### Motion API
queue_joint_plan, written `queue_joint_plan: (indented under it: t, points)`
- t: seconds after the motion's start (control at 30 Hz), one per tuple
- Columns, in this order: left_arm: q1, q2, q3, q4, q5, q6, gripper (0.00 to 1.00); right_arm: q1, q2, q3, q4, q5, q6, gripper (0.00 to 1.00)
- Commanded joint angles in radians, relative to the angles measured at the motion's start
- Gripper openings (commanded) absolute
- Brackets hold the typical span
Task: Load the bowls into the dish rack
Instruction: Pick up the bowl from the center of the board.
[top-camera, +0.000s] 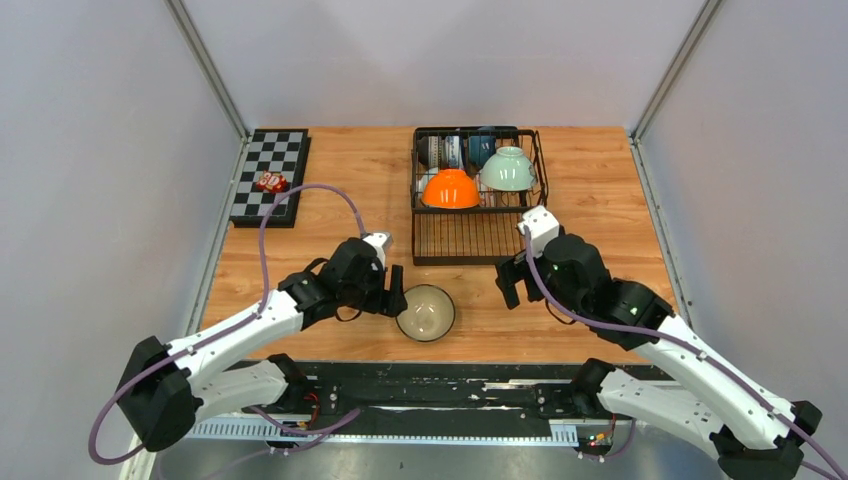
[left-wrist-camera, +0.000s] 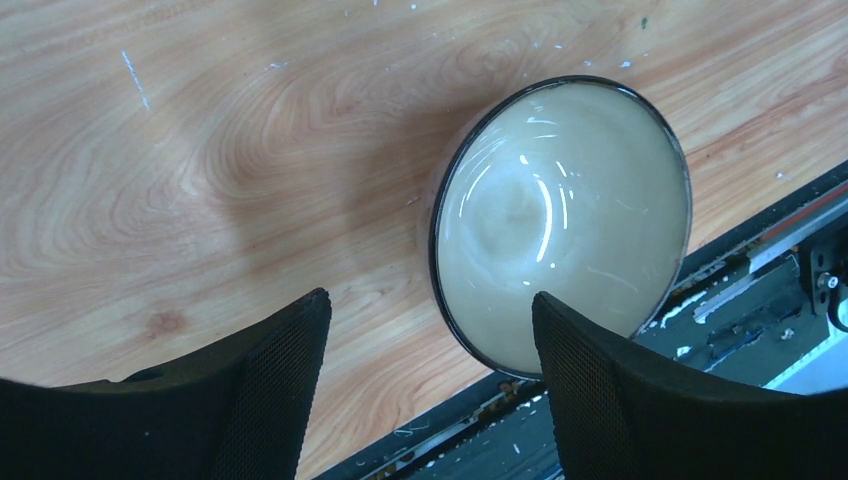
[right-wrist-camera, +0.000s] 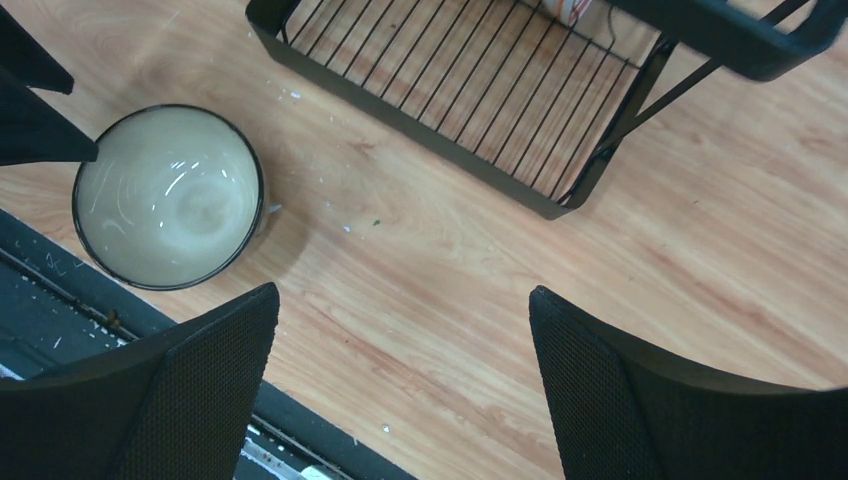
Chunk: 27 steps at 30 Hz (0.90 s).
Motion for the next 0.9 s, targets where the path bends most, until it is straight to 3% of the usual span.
queue_joint_plan:
  t: [0.0,0.37,0.87]
  points:
    - [-0.013,0.039,-0.027,0.076,0.012,-0.029,0.75,0.01,-0.009,-0.052,0.037,-0.042,0.082,0.96]
    - [-0.043,0.171,-0.04,0.167,0.018,-0.046,0.69,0.009,-0.014,-0.134,0.093,-0.052,0.149,0.94]
    - [-0.049,0.245,-0.051,0.195,-0.023,-0.037,0.34,0.009,-0.002,-0.164,0.112,-0.049,0.156,0.93]
